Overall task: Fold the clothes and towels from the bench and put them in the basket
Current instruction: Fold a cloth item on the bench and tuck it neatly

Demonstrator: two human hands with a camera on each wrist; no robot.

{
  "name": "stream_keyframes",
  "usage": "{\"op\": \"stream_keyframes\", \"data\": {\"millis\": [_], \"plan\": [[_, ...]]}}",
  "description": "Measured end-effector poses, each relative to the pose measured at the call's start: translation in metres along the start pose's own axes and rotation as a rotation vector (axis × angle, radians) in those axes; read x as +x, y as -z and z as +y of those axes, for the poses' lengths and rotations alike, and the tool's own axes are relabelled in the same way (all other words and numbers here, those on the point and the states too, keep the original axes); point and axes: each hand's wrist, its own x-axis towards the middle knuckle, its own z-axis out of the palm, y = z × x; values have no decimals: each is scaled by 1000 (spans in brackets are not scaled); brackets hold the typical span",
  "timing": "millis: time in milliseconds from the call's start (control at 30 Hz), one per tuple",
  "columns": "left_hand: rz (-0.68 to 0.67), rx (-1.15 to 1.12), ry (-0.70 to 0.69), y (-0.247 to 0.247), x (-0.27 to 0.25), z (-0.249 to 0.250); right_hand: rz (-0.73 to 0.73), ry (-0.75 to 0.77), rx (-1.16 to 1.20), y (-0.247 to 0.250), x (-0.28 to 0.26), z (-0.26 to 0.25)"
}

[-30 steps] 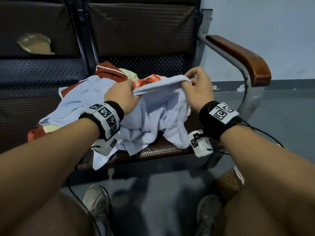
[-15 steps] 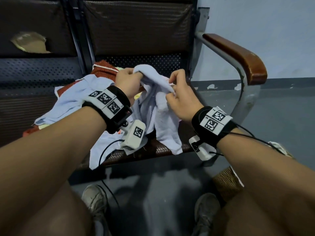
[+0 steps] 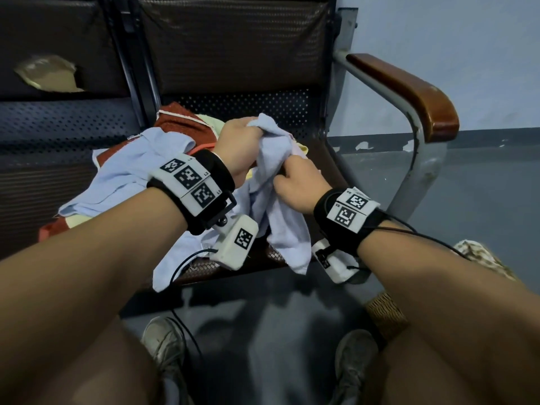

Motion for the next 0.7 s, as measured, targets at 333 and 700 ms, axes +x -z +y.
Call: {"op": "stream_keyframes", "data": {"millis": [333, 700], "plan": [[39, 44, -68, 7, 6, -11, 97, -45, -34, -9, 8, 2], [327, 263, -294, 21, 19, -19, 175, -118, -295, 13, 14, 20]]}}
